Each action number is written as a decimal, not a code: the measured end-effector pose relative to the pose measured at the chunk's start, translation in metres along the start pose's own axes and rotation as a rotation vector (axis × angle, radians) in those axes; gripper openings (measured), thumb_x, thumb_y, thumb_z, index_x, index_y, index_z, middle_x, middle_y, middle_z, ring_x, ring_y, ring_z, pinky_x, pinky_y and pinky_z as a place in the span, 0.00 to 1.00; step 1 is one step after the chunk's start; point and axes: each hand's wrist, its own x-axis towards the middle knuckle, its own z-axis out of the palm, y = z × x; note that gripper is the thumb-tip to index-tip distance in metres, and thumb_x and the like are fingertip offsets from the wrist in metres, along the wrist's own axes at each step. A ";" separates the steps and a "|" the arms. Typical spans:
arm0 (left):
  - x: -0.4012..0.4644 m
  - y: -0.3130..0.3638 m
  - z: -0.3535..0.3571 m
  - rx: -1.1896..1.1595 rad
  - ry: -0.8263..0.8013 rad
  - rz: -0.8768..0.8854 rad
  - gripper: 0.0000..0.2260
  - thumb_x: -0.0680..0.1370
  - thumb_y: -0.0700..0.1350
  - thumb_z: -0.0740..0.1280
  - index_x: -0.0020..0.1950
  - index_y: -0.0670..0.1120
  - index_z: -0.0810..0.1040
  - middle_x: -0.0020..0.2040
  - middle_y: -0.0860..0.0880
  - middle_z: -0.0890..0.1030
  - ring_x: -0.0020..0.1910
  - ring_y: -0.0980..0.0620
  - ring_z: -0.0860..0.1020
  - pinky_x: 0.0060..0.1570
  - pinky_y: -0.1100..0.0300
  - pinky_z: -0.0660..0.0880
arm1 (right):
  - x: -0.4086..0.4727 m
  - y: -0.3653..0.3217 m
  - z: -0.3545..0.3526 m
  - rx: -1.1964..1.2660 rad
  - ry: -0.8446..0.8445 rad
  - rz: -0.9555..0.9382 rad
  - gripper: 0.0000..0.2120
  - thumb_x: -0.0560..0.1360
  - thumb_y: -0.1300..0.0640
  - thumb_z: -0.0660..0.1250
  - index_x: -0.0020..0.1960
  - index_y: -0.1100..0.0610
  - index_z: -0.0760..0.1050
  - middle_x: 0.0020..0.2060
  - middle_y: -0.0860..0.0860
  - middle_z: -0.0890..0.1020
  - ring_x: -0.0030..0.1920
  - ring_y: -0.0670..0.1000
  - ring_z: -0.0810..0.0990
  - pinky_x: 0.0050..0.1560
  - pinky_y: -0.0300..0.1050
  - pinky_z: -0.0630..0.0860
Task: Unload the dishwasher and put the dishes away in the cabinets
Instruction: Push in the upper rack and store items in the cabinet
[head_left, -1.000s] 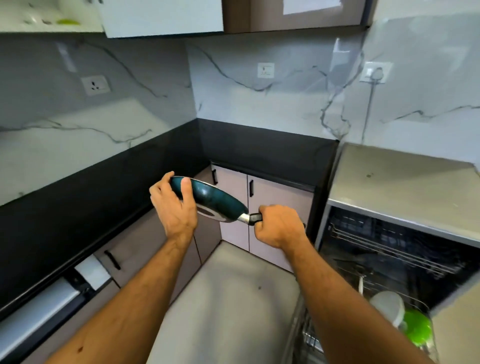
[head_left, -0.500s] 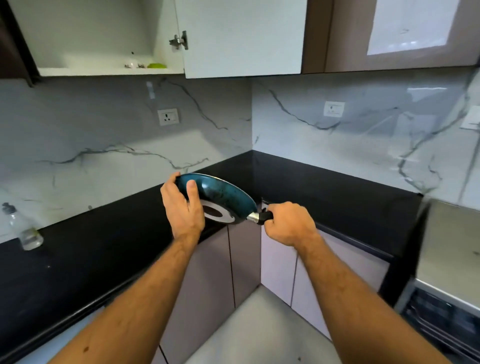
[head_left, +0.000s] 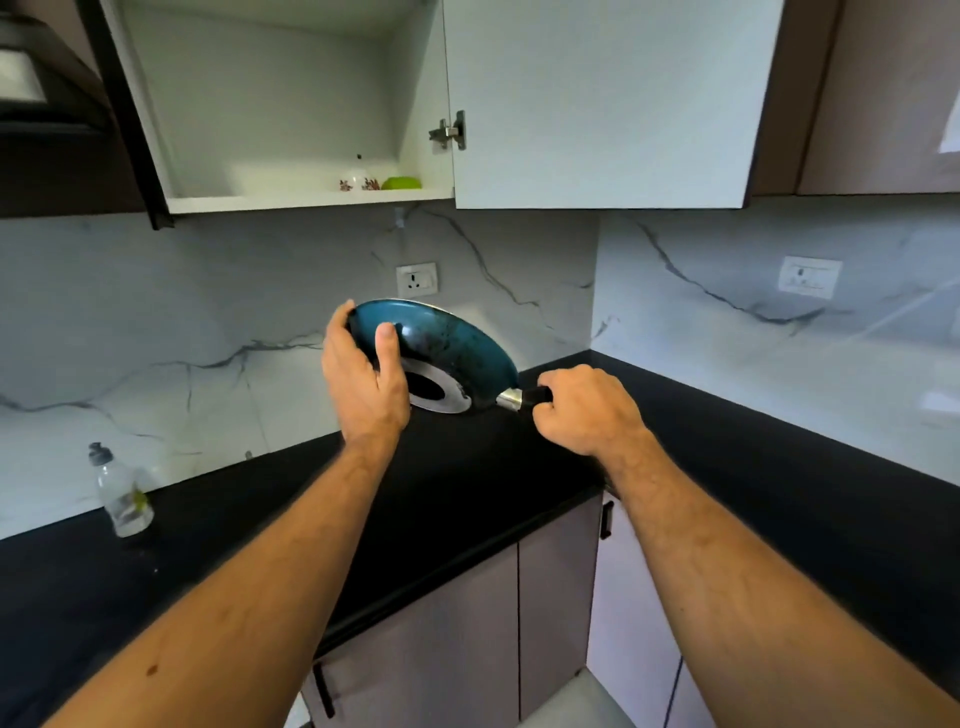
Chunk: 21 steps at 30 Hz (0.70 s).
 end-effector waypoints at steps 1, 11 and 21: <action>0.013 -0.005 0.004 0.020 0.014 0.014 0.26 0.80 0.58 0.55 0.73 0.46 0.65 0.67 0.48 0.73 0.66 0.52 0.70 0.62 0.72 0.64 | 0.017 -0.001 0.002 0.007 0.012 -0.012 0.07 0.70 0.51 0.61 0.43 0.51 0.76 0.33 0.48 0.77 0.35 0.52 0.76 0.39 0.47 0.77; 0.132 -0.068 0.056 0.074 0.219 0.035 0.26 0.79 0.59 0.55 0.72 0.46 0.67 0.64 0.48 0.74 0.63 0.50 0.70 0.61 0.61 0.66 | 0.179 -0.021 0.031 0.083 0.022 -0.106 0.06 0.68 0.48 0.67 0.41 0.49 0.74 0.33 0.48 0.78 0.34 0.49 0.77 0.32 0.41 0.71; 0.230 -0.101 0.067 0.080 0.400 0.147 0.28 0.78 0.62 0.53 0.70 0.45 0.70 0.62 0.47 0.75 0.59 0.50 0.70 0.56 0.72 0.61 | 0.302 -0.060 0.032 -0.050 0.288 -0.225 0.07 0.70 0.47 0.65 0.41 0.51 0.75 0.30 0.47 0.73 0.33 0.55 0.75 0.34 0.42 0.69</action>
